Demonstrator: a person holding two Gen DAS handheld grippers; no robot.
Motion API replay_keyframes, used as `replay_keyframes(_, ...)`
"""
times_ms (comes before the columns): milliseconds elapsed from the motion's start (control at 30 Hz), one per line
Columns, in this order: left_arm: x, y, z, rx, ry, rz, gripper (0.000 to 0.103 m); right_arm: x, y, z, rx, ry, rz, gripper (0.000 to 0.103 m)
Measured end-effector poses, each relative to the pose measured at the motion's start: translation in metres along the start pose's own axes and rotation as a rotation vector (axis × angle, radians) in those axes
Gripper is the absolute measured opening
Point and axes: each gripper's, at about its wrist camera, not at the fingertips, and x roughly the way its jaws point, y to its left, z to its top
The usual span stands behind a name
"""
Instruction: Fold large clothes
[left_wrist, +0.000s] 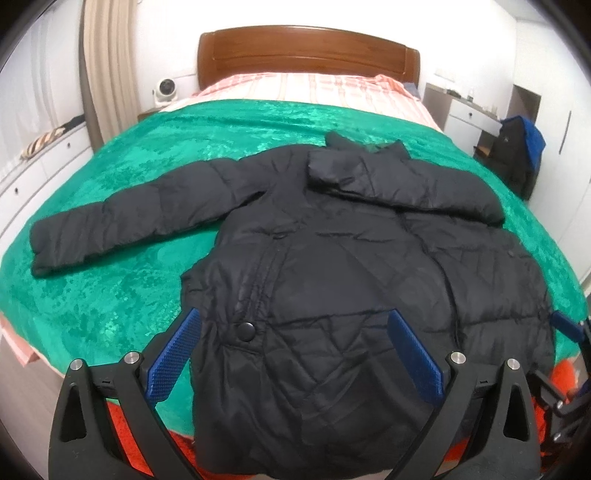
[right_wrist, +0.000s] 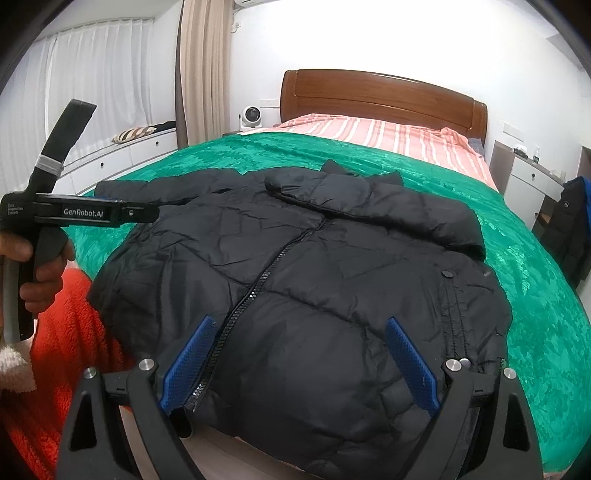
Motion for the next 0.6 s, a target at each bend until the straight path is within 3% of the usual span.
replay_keyframes(167, 0.007, 0.010, 0.004, -0.028, 0.029, 0.009, 0.101, -0.002, 0.000, -0.001, -0.003, -0.007, 0.003, 0.093)
replay_keyframes(300, 0.018, 0.039, 0.011, -0.071, 0.043, 0.051, 0.101, -0.002, -0.001, -0.001, 0.002, -0.005, 0.005, 0.093)
replay_keyframes(400, 0.029, 0.091, 0.021, -0.213, 0.061, 0.039, 0.101, -0.001, 0.000, -0.001, -0.005, 0.002, 0.005, 0.093)
replay_keyframes(533, 0.050, 0.192, 0.028, -0.529, 0.063, -0.053, 0.101, 0.000, 0.007, 0.001, -0.027, 0.009, 0.009, 0.093)
replay_keyframes(600, 0.066, 0.243, 0.025, -0.686, 0.068, -0.055, 0.101, 0.001, 0.012, 0.001, -0.046, 0.012, 0.011, 0.093)
